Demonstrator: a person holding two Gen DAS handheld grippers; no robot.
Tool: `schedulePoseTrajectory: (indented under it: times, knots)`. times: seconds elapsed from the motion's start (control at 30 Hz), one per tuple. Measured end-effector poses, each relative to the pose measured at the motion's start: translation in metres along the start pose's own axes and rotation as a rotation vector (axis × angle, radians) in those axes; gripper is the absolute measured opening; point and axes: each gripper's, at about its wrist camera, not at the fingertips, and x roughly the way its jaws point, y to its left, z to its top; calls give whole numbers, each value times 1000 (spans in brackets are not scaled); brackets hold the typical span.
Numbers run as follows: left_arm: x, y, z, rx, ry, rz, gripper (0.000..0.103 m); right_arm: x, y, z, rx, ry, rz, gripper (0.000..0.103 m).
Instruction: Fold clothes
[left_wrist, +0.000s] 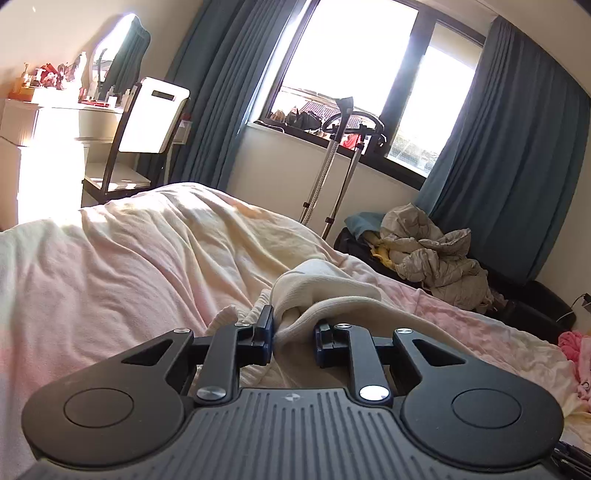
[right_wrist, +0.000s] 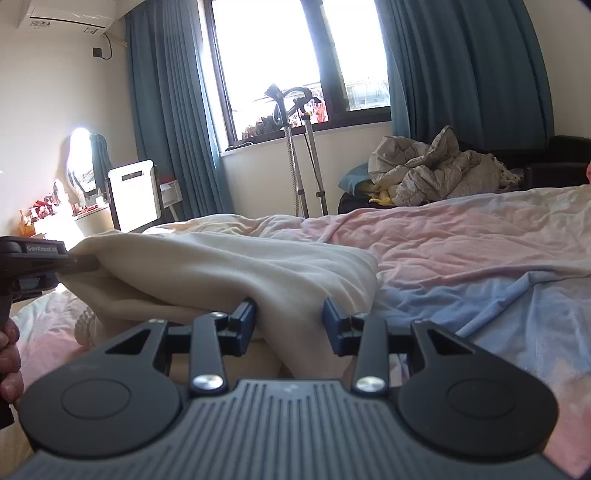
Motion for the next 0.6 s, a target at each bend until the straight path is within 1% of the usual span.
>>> schedulePoseTrajectory:
  times: [0.07, 0.13, 0.2, 0.3, 0.37, 0.4, 0.43, 0.47, 0.5, 0.53, 0.6]
  knots:
    - [11, 9, -6, -33, 58, 31, 25, 8, 0, -5, -7, 46, 3, 43]
    - [15, 11, -11, -34, 69, 31, 27, 15, 0, -10, -14, 88, 1, 45]
    - [15, 10, -12, -28, 69, 39, 28, 15, 0, -11, -20, 88, 0, 45]
    - [13, 13, -12, -61, 87, 34, 29, 16, -2, -12, -2, 90, 6, 48]
    - [9, 17, -13, -92, 104, 34, 34, 16, -1, -13, 2, 90, 5, 50]
    - [7, 17, -14, -101, 108, 35, 41, 16, -1, -13, 6, 90, 5, 50]
    - [5, 16, -15, -104, 113, 35, 54, 16, -1, -13, 9, 89, 5, 50]
    - [2, 15, -16, -109, 122, 39, 60, 16, -2, -13, 13, 88, 5, 50]
    - [0, 14, -17, -119, 131, 44, 70, 15, 0, -12, 15, 82, 1, 50]
    - [-2, 13, -19, -138, 144, 43, 74, 14, 0, -12, 17, 74, 0, 51]
    - [-5, 16, -23, -205, 183, 26, 76, 12, 0, -9, 35, 63, 2, 51]
